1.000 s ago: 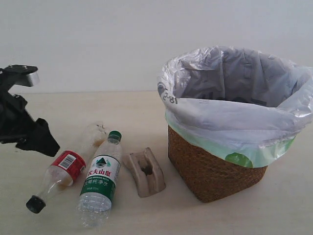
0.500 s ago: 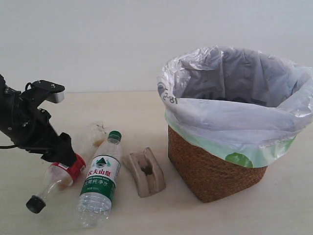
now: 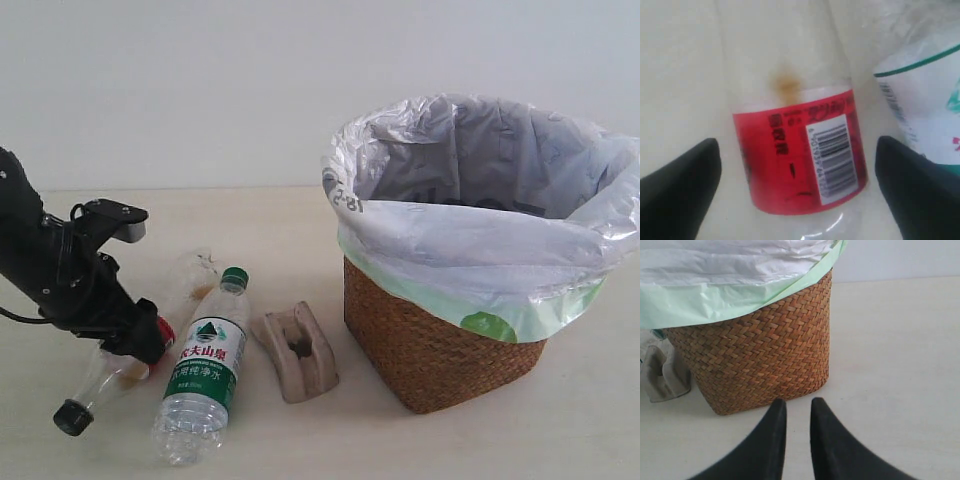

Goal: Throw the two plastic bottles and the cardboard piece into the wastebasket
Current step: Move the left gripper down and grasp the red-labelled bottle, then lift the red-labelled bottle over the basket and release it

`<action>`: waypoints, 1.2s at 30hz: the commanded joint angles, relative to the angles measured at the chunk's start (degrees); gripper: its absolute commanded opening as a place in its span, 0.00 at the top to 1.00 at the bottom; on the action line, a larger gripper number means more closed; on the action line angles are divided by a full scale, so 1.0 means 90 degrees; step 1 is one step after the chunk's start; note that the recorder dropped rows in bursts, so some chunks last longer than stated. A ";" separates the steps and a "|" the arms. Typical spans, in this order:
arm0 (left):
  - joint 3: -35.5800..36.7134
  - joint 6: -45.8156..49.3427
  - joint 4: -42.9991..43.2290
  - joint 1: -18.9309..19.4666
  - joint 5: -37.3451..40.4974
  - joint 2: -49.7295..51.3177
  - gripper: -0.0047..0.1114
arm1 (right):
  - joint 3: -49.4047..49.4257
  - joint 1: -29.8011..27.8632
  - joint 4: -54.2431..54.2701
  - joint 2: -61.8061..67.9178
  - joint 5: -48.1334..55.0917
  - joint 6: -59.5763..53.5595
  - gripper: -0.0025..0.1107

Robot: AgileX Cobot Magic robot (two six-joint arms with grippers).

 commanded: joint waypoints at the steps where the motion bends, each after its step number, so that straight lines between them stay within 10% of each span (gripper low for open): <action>1: -0.0043 0.0027 -0.0074 -0.0045 -0.0234 0.0204 0.28 | -0.0005 0.0009 -0.0002 -0.0035 -0.0025 0.0008 0.86; 11: -0.0043 0.0222 -0.0074 -0.0045 -0.0496 0.0474 0.33 | -0.0005 0.0009 -0.0002 -0.0035 -0.0025 0.0008 0.86; 20: -0.0043 0.0005 -0.0268 -0.0045 -0.0496 0.0474 0.92 | -0.0005 0.0009 -0.0002 -0.0035 -0.0025 0.0008 0.86; 30: -0.0029 -0.0716 -0.0226 0.0209 -0.0141 -0.0340 0.93 | -0.0005 0.0009 -0.0002 -0.0035 -0.0025 0.0008 0.86; 36: 0.0450 -0.1326 -0.0226 0.1252 0.0603 -0.2019 0.93 | -0.0005 0.0009 -0.0002 -0.0035 -0.0025 0.0008 0.86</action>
